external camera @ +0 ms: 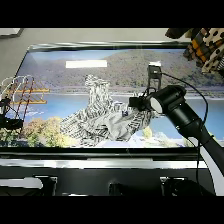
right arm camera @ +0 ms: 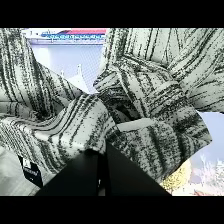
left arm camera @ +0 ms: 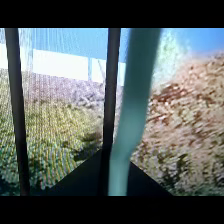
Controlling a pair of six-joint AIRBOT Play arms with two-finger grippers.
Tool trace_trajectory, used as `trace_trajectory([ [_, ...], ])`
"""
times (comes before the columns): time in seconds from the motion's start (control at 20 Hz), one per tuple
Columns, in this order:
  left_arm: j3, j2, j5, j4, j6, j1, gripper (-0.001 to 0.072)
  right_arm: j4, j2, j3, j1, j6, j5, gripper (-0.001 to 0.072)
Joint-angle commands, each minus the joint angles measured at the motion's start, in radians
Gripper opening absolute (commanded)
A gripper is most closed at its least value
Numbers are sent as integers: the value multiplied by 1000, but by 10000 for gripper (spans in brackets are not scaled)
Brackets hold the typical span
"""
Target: Fold the clothes and pants, and hang the long-sleeved shirts on hangers.
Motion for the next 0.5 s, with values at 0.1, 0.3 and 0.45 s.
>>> trace_trajectory([
  [0.1,36,30,-3,-58,-1,-16,31,-6,0,0,1,0,2,40],
  [0.3,127,92,-2,-101,-11,-40,31,-7,0,0,1,-3,8,40],
  [0.45,220,135,-2,-101,-61,-70,31,-10,0,0,1,-12,8,40],
])
